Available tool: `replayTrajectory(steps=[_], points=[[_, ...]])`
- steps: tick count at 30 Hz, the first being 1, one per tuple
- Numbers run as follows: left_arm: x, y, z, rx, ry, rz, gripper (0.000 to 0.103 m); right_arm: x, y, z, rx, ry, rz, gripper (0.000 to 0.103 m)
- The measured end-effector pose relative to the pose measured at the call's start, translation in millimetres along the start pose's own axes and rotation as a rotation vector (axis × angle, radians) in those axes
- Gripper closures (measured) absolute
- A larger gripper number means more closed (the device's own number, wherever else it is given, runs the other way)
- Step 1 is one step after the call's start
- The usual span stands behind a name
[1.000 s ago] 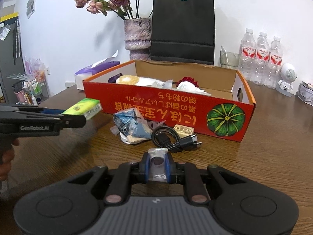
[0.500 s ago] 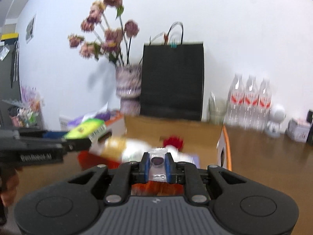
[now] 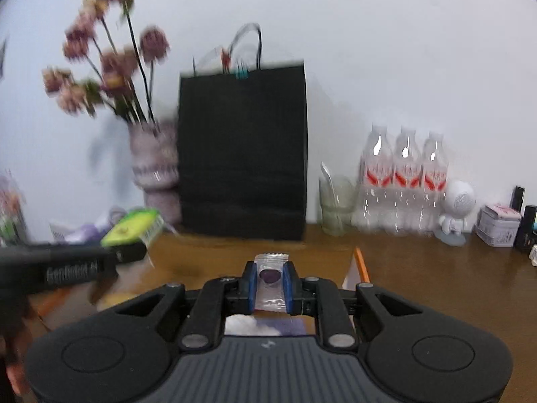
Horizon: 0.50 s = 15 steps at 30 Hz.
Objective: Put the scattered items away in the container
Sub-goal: 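Carry the tissue pack and clear item into the box and release both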
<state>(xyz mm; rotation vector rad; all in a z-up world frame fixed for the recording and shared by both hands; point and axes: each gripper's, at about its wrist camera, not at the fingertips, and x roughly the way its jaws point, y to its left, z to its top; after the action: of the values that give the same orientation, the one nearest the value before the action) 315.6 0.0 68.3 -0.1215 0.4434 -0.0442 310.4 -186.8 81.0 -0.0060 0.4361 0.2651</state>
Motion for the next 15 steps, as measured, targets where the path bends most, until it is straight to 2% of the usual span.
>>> replayTrajectory(steps=[3,8,9,10,11,12,13,15], points=[[9,0,-7,0.017,0.039,0.014,0.057,11,-8,-5,0.028,0.041,0.019,0.088],[18,-1,-15,0.029,0.089,0.041,0.056,12,-13,-6,0.035,0.044,0.021,0.087],[18,-1,-15,0.029,0.099,0.048,0.047,11,-13,-6,0.033,0.041,0.019,0.086],[18,-2,-15,0.034,0.106,0.057,0.021,11,-13,-6,0.032,0.036,0.019,0.084],[17,-3,-15,0.043,0.107,0.071,0.006,10,-13,-6,0.031,0.035,0.020,0.065],[15,-5,-15,0.056,0.096,0.091,0.000,11,-13,-6,0.027,0.044,0.027,0.046],[12,-7,-14,0.069,0.078,0.108,0.000,12,-12,-6,0.020,0.060,0.030,0.000],[7,-8,-11,0.078,0.060,0.119,0.000,15,-8,-6,-0.010,0.085,0.012,0.000]])
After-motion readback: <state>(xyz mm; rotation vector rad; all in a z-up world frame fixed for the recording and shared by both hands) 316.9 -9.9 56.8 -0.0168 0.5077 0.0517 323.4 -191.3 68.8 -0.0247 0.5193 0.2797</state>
